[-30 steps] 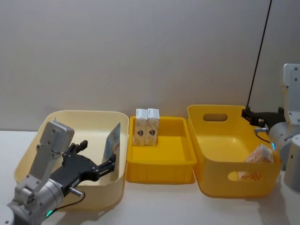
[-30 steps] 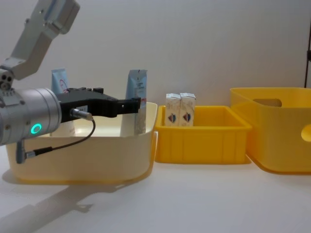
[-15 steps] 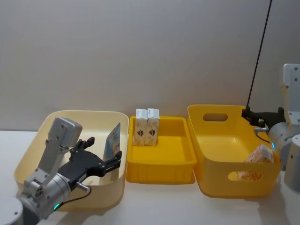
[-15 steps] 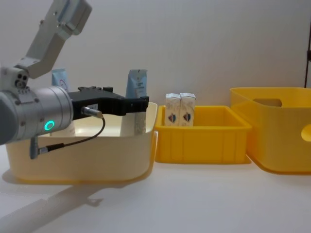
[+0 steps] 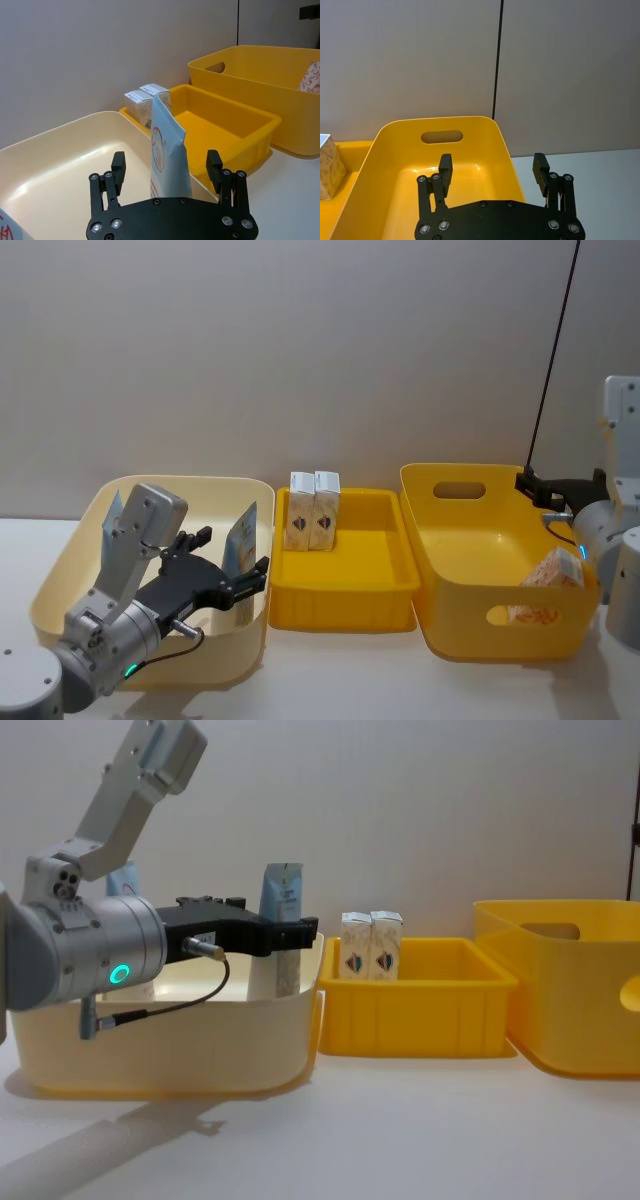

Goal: Bimanual collaborative sorting of washing and personal care products

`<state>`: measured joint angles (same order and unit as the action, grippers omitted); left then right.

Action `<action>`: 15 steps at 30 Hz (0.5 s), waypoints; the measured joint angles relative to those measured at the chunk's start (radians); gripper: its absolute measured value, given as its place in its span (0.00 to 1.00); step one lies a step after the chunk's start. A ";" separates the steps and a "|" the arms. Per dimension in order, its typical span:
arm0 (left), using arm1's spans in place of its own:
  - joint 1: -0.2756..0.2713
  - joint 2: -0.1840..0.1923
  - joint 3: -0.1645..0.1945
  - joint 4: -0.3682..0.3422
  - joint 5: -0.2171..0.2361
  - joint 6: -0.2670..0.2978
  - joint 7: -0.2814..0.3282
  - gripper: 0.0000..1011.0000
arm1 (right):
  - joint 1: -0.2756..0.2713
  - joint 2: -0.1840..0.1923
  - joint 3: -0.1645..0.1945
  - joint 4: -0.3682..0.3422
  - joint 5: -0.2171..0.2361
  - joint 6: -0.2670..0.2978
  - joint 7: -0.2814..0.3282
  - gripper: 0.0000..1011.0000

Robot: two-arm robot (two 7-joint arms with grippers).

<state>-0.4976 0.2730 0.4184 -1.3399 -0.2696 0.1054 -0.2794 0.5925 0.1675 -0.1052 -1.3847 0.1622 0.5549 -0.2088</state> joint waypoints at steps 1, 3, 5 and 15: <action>-0.001 -0.001 0.000 0.002 0.001 0.000 -0.001 0.99 | 0.000 0.000 0.000 0.000 0.000 0.000 0.000 0.99; -0.004 -0.002 0.001 0.005 0.002 -0.001 -0.002 0.99 | 0.000 0.000 0.000 0.000 0.000 0.000 0.000 0.99; -0.007 -0.003 0.001 0.009 0.003 -0.003 -0.004 0.97 | 0.000 0.000 0.000 0.000 0.000 0.000 0.000 0.99; -0.015 -0.008 0.003 0.021 0.006 -0.006 -0.008 0.72 | 0.000 0.000 0.000 0.000 0.000 0.000 0.000 0.99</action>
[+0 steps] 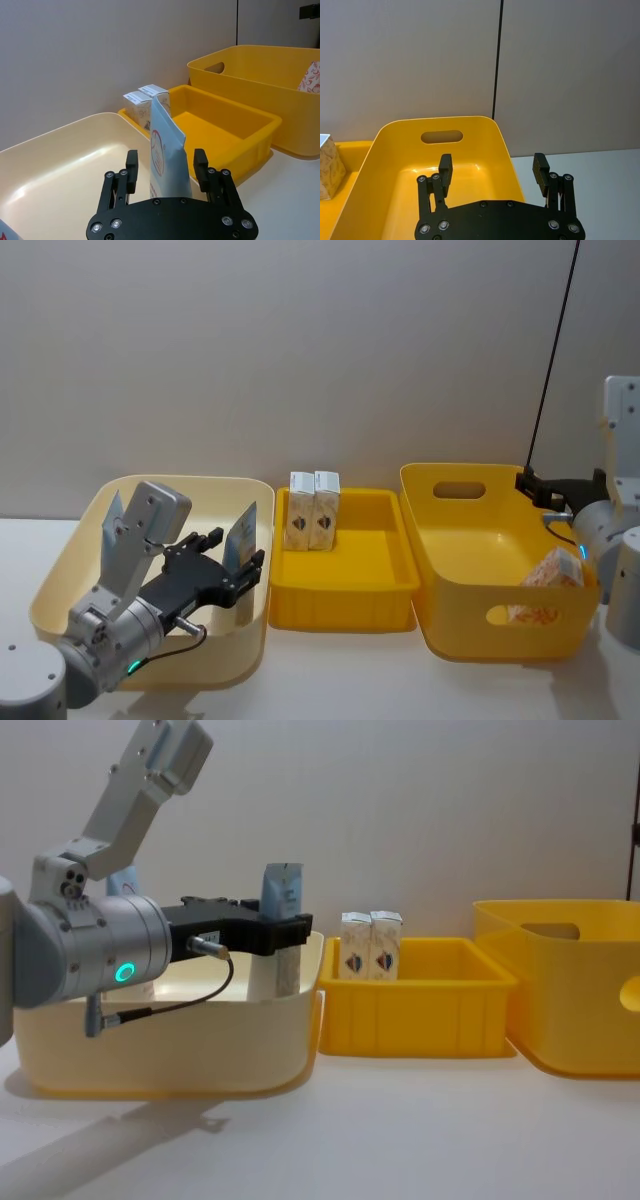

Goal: Bimanual collaborative sorting of washing and personal care products

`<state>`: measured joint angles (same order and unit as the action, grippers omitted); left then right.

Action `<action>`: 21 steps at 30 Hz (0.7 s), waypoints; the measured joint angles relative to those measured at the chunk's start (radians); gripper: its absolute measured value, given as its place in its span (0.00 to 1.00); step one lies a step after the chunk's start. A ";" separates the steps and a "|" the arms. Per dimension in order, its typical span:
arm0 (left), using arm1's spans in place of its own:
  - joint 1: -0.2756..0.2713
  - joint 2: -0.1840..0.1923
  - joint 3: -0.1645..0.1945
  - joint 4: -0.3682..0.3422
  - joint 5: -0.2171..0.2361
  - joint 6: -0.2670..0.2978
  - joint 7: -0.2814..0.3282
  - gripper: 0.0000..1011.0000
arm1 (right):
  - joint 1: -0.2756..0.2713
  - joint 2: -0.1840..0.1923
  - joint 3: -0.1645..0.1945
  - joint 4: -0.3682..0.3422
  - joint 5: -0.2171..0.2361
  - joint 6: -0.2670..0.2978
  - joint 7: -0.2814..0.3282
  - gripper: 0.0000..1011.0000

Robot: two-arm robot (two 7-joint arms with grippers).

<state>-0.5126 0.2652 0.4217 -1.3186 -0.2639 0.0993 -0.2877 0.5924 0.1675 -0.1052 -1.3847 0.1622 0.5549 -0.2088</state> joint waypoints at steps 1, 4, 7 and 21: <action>-0.001 0.000 0.000 0.001 0.000 0.000 -0.001 0.68 | 0.000 0.000 0.000 0.000 0.000 0.000 0.000 0.99; -0.002 -0.001 0.000 0.002 0.001 -0.001 -0.001 0.61 | 0.000 0.000 0.000 0.000 0.000 0.000 0.000 0.99; -0.003 -0.002 0.001 0.004 0.001 -0.001 -0.002 0.50 | 0.000 0.000 0.000 0.000 0.000 0.000 0.000 0.99; -0.005 -0.004 0.001 0.007 0.002 -0.002 -0.003 0.19 | 0.000 0.000 0.000 0.000 0.000 0.000 0.000 0.99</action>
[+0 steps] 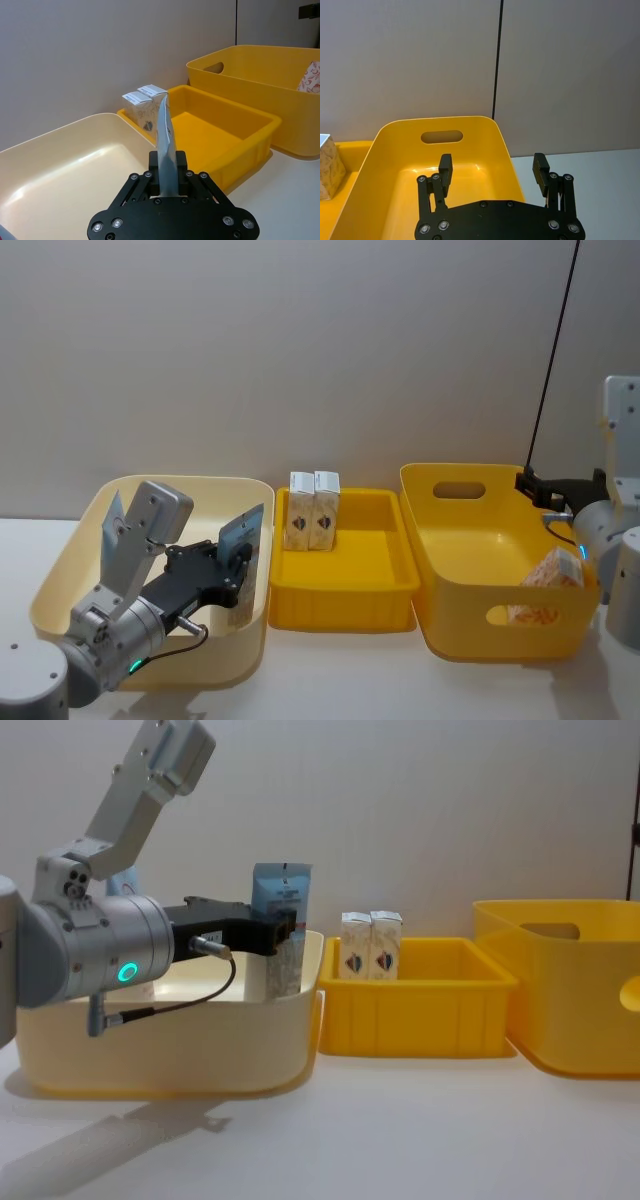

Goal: Bimanual collaborative sorting of washing and personal care products

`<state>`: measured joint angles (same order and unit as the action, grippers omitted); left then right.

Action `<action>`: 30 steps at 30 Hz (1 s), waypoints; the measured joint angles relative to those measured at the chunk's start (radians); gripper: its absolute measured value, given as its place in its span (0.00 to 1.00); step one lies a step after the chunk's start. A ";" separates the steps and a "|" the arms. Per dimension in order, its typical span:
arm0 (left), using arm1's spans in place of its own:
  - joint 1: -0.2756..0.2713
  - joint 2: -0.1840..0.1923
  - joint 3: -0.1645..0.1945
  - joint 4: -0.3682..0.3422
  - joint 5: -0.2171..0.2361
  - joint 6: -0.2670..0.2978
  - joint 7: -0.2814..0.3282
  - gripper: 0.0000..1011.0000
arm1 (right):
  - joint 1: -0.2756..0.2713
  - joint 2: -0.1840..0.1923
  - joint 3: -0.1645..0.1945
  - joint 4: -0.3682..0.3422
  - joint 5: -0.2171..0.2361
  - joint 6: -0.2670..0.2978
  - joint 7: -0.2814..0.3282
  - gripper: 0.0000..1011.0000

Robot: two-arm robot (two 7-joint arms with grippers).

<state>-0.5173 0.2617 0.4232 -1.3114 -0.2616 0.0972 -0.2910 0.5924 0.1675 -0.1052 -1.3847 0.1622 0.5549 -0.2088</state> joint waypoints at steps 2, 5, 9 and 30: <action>0.000 0.000 0.000 0.000 0.000 0.000 0.000 0.19 | 0.000 0.000 0.000 0.000 0.000 0.000 0.000 0.99; 0.000 0.000 0.000 0.001 0.000 0.000 0.000 0.19 | 0.000 0.000 0.000 0.000 0.000 0.000 0.000 0.99; -0.001 0.000 0.000 0.001 0.000 0.000 0.000 0.19 | 0.000 0.000 0.000 0.000 0.000 0.000 0.000 0.99; -0.006 -0.004 -0.005 0.006 0.008 -0.029 0.000 0.19 | 0.000 0.000 0.000 0.000 0.000 0.000 0.000 0.99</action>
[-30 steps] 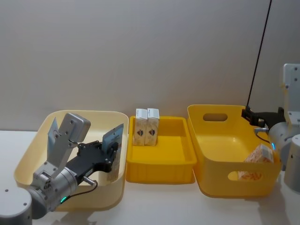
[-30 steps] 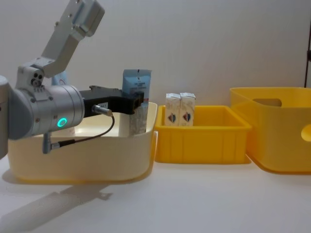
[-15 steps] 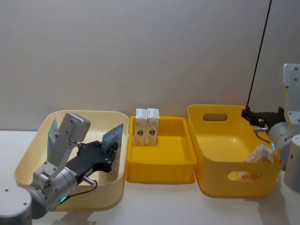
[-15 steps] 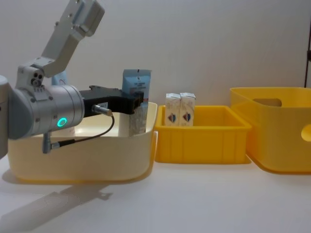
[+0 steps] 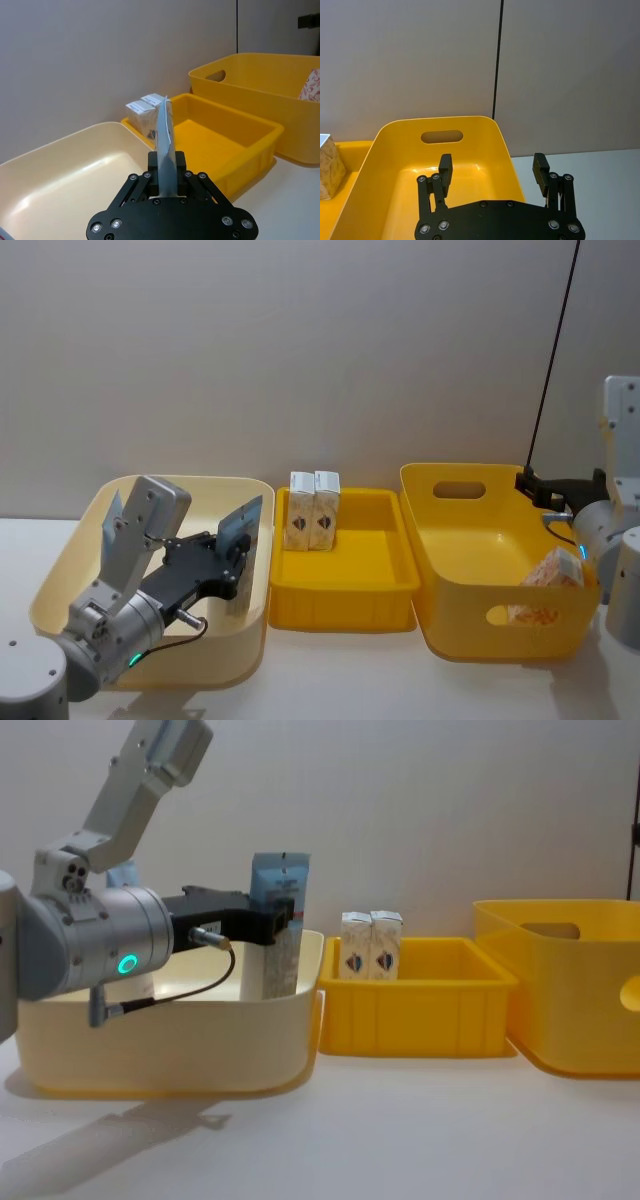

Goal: Bimanual collaborative sorting of washing and personal care products

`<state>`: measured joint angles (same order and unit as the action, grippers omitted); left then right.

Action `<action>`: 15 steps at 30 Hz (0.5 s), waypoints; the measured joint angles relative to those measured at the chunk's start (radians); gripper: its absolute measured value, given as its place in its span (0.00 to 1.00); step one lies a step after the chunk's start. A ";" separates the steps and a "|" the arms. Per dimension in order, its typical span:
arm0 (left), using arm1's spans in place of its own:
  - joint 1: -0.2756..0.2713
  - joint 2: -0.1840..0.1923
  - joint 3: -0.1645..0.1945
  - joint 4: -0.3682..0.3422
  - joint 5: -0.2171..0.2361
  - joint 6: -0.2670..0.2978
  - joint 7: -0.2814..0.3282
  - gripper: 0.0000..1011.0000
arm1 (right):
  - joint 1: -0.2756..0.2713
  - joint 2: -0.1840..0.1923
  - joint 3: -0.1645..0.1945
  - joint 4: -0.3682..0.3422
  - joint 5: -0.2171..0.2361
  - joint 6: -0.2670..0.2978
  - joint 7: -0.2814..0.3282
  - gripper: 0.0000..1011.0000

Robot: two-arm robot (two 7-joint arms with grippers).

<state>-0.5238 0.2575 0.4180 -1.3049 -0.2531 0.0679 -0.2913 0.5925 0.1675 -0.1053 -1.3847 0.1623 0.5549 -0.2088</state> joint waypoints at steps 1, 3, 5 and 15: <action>-0.001 -0.001 -0.001 0.000 0.001 -0.005 0.000 0.19 | 0.000 0.000 0.000 0.000 0.000 0.000 0.000 0.99; -0.004 -0.004 -0.004 0.001 0.005 -0.023 0.001 0.19 | 0.000 0.000 0.000 0.000 0.000 0.000 0.000 0.99; -0.006 -0.005 -0.006 0.001 0.007 -0.034 0.002 0.19 | 0.000 0.000 0.000 0.000 0.000 0.000 0.000 0.99; -0.028 -0.021 -0.032 -0.006 0.009 -0.140 -0.001 0.19 | 0.001 0.001 -0.001 0.003 -0.001 -0.002 0.000 0.99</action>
<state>-0.5517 0.2364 0.3858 -1.3108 -0.2437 -0.0716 -0.2926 0.5936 0.1682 -0.1067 -1.3820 0.1614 0.5526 -0.2085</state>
